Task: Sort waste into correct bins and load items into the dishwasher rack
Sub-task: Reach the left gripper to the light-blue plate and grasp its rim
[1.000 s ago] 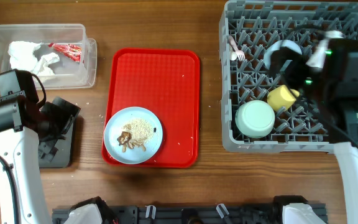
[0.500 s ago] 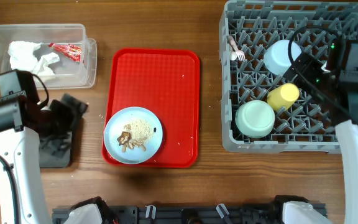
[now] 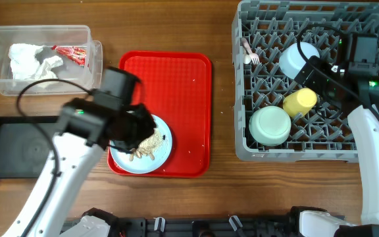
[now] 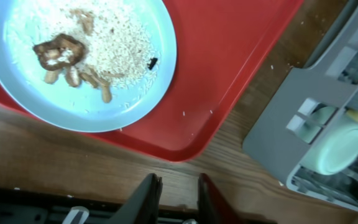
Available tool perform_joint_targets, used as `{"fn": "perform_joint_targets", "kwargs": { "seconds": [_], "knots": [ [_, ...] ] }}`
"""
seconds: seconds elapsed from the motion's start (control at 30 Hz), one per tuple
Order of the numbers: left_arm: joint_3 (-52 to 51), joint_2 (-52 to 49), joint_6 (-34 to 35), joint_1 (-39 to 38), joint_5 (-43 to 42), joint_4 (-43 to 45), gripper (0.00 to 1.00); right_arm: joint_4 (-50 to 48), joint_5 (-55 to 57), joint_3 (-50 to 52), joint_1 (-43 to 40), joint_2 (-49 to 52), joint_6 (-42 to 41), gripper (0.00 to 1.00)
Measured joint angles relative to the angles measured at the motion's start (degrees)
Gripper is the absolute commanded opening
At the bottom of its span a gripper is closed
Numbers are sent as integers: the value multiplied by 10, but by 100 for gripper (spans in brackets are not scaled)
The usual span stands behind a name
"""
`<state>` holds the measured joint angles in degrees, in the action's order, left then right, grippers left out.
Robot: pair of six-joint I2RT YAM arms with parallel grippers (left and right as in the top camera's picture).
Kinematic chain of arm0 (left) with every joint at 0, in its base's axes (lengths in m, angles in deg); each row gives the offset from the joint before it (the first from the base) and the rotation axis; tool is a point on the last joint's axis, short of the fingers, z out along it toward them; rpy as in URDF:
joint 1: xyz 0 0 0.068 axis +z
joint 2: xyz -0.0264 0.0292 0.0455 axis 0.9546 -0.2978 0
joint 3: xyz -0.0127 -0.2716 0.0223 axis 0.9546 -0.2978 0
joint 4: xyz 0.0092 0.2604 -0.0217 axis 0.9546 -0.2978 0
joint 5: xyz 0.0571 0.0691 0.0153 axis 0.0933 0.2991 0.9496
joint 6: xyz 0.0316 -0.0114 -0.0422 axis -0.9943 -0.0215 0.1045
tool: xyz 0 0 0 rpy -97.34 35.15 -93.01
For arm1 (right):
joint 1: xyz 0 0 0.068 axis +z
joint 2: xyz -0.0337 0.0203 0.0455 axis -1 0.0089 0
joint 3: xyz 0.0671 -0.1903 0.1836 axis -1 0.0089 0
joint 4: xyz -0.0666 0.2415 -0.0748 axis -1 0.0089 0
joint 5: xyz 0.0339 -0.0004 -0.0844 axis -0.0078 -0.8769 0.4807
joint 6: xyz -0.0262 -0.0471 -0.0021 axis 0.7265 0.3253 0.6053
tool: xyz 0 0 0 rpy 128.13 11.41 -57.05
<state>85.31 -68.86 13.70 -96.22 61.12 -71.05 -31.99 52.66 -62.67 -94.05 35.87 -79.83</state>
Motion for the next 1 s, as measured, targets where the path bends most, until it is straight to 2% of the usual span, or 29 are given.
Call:
{"fn": "perform_joint_targets", "kwargs": {
  "seconds": [0.03,0.13,0.2,0.27,0.33,0.53,0.73,1.0],
  "knots": [
    [0,-10,17,-26,19,9,49,0,0,0,0,0,0,100],
    [0,-65,53,-89,64,48,52,0,0,0,0,1,0,100],
    [0,-101,60,-105,76,65,57,0,0,0,0,1,0,100],
    [0,-155,70,-114,92,80,52,0,0,0,0,1,0,100],
    [0,-200,82,-114,104,103,43,0,0,0,0,1,0,100],
    [0,-321,93,-114,158,166,39,0,0,0,0,1,0,100],
    [0,-343,93,-104,229,176,33,0,0,0,0,1,0,100],
    [0,-344,93,-93,246,191,30,0,0,0,0,1,0,100]
  ]
}}
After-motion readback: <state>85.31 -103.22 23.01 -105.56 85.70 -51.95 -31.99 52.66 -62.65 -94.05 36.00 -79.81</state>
